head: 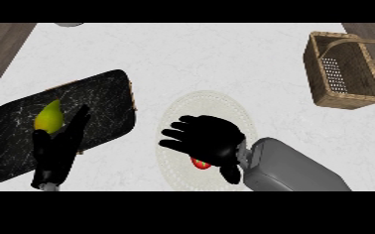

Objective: Pick the tomato from the placemat and place it in the basket

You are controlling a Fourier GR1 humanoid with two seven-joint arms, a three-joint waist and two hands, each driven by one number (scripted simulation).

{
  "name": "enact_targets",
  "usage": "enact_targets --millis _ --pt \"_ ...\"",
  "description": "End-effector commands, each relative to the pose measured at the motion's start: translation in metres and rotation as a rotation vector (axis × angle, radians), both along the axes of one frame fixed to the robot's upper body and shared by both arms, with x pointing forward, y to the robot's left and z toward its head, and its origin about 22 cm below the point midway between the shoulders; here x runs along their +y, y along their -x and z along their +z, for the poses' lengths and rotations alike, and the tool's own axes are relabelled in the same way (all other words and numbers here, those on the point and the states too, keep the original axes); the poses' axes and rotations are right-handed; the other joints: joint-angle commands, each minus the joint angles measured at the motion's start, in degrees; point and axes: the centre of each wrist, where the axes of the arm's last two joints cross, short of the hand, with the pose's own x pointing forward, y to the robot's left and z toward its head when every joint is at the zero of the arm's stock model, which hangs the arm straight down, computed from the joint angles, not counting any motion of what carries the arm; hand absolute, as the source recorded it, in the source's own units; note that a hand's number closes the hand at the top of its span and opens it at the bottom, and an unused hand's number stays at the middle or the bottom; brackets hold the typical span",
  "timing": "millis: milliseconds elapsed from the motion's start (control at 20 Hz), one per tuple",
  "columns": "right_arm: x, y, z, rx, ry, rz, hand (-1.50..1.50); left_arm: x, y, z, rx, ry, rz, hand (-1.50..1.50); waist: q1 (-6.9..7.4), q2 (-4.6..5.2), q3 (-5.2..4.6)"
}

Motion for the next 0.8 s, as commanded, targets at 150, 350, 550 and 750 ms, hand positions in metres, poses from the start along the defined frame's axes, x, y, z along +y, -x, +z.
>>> enact_targets --millis 150,350,550,750 --pt "0.008 0.0 -0.027 -0.028 0.112 0.02 -1.5 0.004 0.019 -0.036 0.223 0.009 0.046 0.0 0.03 0.81 -1.03" --pt "0.009 -0.001 -0.034 -0.022 0.108 -0.008 -1.5 0.004 0.016 -0.039 0.207 -0.001 0.048 0.0 -0.24 0.76 -1.05" --pt "0.007 -0.005 -0.037 -0.018 0.093 0.006 -1.5 -0.007 0.011 -0.029 0.214 0.028 0.045 0.0 -0.23 0.68 -1.01" --pt "0.008 -0.002 -0.033 -0.02 0.069 -0.002 -1.5 0.004 0.026 -0.041 0.211 0.026 0.054 0.0 -0.36 0.57 -1.06"
